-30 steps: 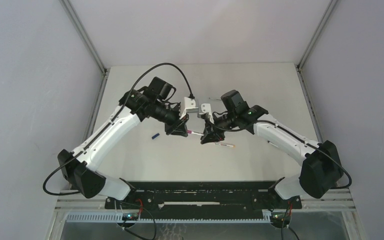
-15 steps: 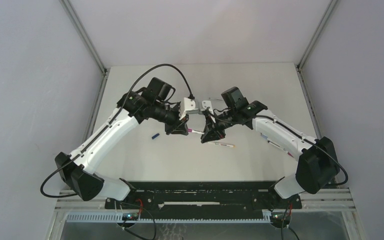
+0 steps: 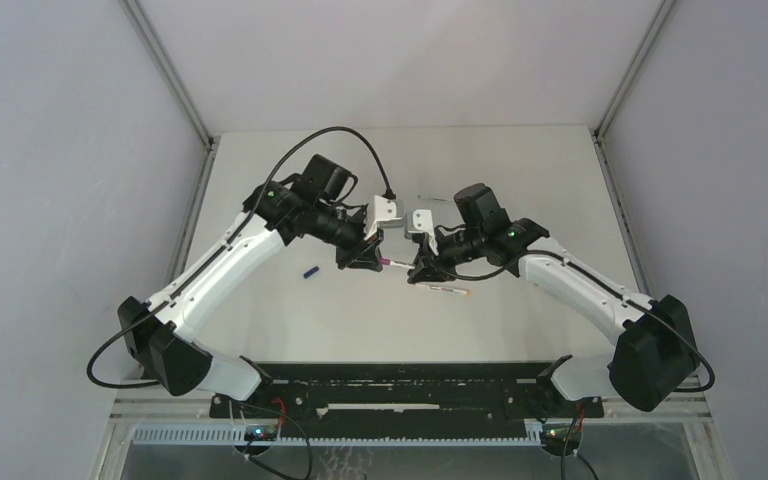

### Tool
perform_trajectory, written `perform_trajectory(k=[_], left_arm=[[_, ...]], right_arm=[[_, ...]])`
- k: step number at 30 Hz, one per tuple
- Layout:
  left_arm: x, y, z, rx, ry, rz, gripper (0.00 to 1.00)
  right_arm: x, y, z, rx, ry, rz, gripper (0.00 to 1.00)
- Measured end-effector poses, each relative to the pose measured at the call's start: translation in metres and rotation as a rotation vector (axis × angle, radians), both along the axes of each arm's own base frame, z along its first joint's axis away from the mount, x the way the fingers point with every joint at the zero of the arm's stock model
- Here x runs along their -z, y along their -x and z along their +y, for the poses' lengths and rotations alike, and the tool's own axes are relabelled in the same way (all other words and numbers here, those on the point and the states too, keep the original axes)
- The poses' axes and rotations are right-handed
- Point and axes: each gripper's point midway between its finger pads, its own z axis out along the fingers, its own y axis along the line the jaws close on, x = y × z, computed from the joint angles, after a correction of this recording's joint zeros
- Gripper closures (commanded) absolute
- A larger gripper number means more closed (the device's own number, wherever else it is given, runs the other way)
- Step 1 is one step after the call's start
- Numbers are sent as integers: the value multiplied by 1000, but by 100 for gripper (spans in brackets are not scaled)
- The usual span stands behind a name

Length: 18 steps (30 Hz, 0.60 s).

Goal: Open the pen caps
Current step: Open the pen cap from the pen.

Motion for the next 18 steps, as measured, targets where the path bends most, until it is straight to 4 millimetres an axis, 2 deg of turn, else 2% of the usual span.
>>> perform_trajectory(k=[5,14,18], left_arm=[[0,0,0,6,-1,-6,100],[1,-8,3,0,-14,-46,100],[1,-9,3,-1,-14,-50,100]], right_arm=[[1,2,0,-13,-1,24,100],[0,-1,4,-65,4,237,100],[0,0,3,-72,5,263,100]])
